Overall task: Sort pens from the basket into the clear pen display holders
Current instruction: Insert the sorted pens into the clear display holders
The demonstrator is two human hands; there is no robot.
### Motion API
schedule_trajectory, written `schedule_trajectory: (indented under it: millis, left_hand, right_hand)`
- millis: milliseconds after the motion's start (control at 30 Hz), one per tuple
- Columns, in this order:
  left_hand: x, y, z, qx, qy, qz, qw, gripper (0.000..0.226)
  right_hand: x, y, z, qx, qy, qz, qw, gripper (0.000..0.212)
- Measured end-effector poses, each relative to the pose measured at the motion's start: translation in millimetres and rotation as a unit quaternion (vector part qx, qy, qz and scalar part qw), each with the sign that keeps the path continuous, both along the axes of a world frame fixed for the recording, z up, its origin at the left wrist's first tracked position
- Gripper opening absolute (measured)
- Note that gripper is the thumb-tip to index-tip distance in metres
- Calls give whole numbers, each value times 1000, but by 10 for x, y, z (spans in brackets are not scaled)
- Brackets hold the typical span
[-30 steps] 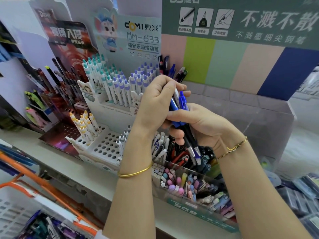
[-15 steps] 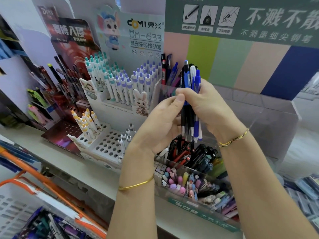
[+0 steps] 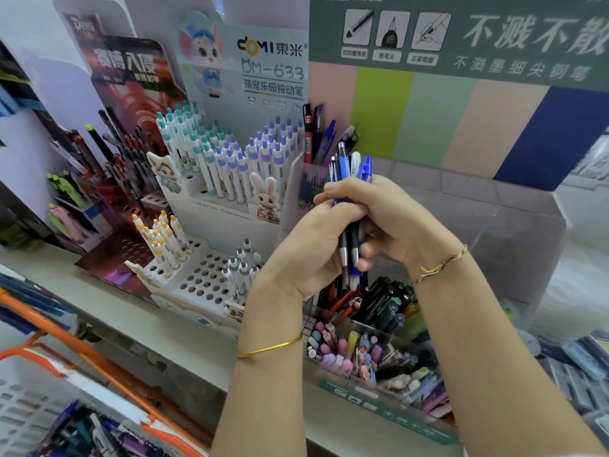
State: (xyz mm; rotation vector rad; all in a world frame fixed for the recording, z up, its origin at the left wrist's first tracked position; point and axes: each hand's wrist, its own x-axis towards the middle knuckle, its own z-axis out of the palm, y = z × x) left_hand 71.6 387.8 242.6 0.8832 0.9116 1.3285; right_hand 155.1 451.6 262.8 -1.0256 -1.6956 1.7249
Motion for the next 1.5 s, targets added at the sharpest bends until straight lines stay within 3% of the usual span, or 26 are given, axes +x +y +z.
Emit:
schedule_trajectory:
  millis: [167,267,333,400,567,633,700,800,900,1033,1167,1200,1333,1500]
  left_hand:
    - [-59,16,-32,24,-26,34,999,13]
    - [-137,27,-47,15,-18,89,996,12]
    - [-175,32,-53,14,-4,122,992,13]
    - [-204,42,-54,17,16,154,988,11]
    - [-257,49,-19,31,39,170,984,14]
    - [-278,42,4,15,32,183,982,18]
    - [-318,34,13,-12,24,213,977,16]
    - [-401,19,-12,-39,58,268,961,9]
    - [-487,17,-30,-45,102,303,946,7]
    - [-521,32,-1,-44,37,294,954,3]
    - [-520,23,-3,-34,30,286,957,14]
    - [-516,23,0,-29,31,285,958,15]
    - [-510,12,3,-15,44,276,960,4]
    - [-505,6,-16,-18,44,289,956,6]
  right_hand:
    - [10,80,2,-1,35,27,999,36]
    - [6,186,-18,99,55,-48,992,26]
    - [-6,247,-13,197,22,-110,974,13]
    - [-52,279,4,236,-10,-107,966,12]
    - [-226,275,-4,202,-13,-75,977,24]
    - [-255,281,2,162,35,-84,983,12]
    - [-265,318,42,122,101,-115,981,13]
    - [-271,406,140,152,179,-208,949,16]
    - [-313,484,202,276,181,-283,901,27]
    - [-482,528,188,402,115,-282,864,22]
    - [-642,565,140,419,5,-220,881,4]
    - [-668,568,148,419,-33,-206,883,8]
    - [-713,583,275,473,-241,-227,816,26]
    - [-781,638,392,488,-354,-196,774,24]
